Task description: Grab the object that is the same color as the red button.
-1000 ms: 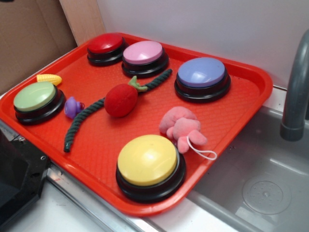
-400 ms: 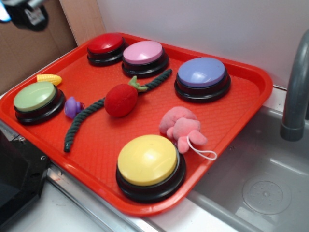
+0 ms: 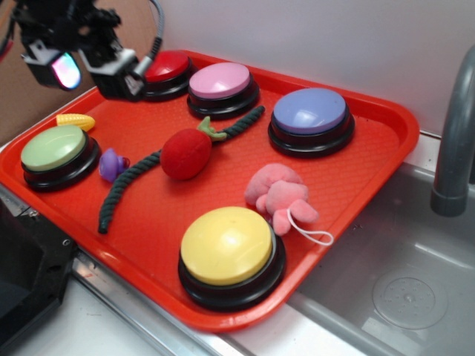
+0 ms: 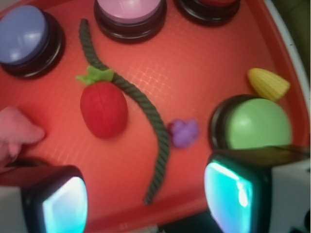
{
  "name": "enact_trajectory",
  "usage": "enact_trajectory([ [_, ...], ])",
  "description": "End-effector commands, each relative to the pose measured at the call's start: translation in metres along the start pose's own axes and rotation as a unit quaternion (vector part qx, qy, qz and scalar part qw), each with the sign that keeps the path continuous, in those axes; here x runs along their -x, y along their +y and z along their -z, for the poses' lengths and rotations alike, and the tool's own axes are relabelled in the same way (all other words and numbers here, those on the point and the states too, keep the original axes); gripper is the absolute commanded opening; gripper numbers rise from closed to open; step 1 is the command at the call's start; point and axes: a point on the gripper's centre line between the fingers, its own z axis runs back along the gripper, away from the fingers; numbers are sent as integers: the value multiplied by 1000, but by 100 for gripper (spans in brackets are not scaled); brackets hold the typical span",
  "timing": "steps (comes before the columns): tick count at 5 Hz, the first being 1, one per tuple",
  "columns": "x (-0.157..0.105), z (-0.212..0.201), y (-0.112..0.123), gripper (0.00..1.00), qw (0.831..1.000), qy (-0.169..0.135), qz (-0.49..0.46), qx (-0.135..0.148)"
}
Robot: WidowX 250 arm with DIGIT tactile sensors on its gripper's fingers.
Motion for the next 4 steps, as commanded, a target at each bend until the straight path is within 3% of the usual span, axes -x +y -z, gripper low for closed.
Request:
enact_trajectory([
  [1,-14,50,-30,100,1000,-10,6,5],
  [2,-23,75,-36,100,1000,-4,3,13],
  [4,-41,98,-28,100,1000,11,-5,11],
])
